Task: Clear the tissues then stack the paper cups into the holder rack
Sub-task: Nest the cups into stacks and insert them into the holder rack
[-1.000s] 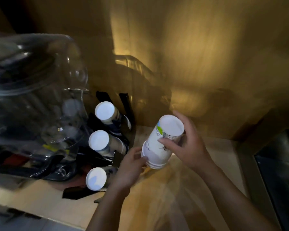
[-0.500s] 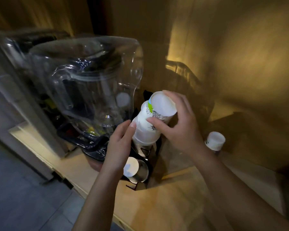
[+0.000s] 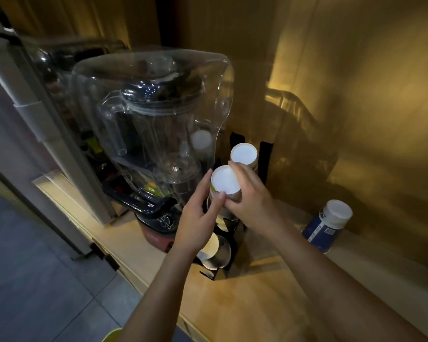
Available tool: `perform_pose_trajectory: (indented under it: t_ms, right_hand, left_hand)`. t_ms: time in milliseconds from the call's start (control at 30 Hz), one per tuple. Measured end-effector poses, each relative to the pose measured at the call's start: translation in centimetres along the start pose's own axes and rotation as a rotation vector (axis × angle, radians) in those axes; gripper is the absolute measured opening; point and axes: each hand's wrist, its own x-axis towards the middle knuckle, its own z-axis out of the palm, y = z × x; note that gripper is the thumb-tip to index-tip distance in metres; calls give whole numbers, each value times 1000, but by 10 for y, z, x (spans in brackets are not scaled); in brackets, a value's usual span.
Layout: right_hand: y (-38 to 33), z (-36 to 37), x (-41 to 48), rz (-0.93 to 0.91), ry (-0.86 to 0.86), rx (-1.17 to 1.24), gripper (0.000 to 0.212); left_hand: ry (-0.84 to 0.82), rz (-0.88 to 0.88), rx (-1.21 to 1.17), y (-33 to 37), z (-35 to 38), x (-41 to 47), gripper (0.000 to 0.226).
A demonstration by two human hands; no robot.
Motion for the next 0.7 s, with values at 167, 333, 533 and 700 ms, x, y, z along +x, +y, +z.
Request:
perform_pose_trajectory:
  t_ms: [167,333,533,700]
  right_hand:
    - [18,9,-4,-6,-161,-185,68]
    - [20,3,0,-16,-247,-234,68]
    - [21,-19,3,-19,-319,-161,60]
    - [36,-54,-6,36,-174,-110,55]
  left_hand:
    - [-8,139,434,-12,4,-1,53]
    - [-33,186,620,-7,3,0,51]
    - [15,221,829,14,2,5,43]
    - [90,332,728,43,31,7,48]
